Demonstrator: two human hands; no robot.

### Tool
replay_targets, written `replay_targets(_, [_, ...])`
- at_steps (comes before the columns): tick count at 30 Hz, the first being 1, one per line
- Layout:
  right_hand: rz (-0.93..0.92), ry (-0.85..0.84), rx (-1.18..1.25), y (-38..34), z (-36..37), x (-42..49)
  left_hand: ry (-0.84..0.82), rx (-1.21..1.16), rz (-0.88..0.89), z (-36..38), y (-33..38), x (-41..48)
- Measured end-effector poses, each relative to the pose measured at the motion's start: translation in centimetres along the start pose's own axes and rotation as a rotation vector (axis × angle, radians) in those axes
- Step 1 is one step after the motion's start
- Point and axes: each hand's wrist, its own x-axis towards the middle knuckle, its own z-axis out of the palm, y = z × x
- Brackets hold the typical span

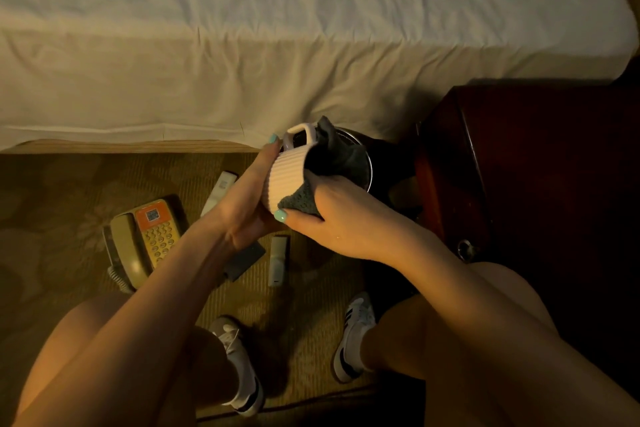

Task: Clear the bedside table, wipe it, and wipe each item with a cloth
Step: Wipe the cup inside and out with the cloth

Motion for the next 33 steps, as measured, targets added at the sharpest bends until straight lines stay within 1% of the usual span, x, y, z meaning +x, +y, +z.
replay_targets(2, [-0.001,-0.069,0.008,0.5,0.2,0.1,0.015,0.036,-0.003,0.2,0.0,-0.1])
replay_targets(3, [-0.007,-0.077,-0.006,0.6,0.4,0.2,0.023,0.056,-0.001,0.2,0.1,-0.2])
replay_targets(7, [-0.035,-0.018,-0.011,0.5,0.3,0.7,0.047,0.074,0.044,-0.1,0.9,-0.4])
replay_targets(11, [-0.018,-0.019,0.139,0.5,-1.0,1.2,0.037,0.02,0.054,0.1,1.0,-0.5])
replay_targets(14, [0.004,0.018,0.167,0.4,-0.9,1.1,0.062,0.034,0.023,-0.3,1.1,-0.3])
replay_targets(17, [0.004,0.096,0.046,-0.1,-0.4,1.3,0.047,0.01,0.001,-0.7,0.9,-0.2])
replay_targets(20, [0.057,0.062,-0.198,-0.5,0.4,1.3,0.06,-0.005,-0.032,-0.8,0.4,-0.2])
replay_targets(22, [0.069,0.039,-0.242,-0.2,1.0,1.0,0.101,0.041,-0.031,-0.6,0.0,-0.1])
replay_targets(25, [0.042,-0.013,-0.044,0.5,1.0,0.9,0.145,0.067,-0.021,-0.1,-0.1,-0.2])
replay_targets(29, [0.059,-0.129,0.148,0.7,0.1,1.1,0.133,0.104,-0.035,-0.2,0.4,-0.2])
replay_targets(33, [0.066,-0.105,0.244,0.9,-0.7,1.6,0.131,0.044,-0.017,-0.2,0.7,-0.3])
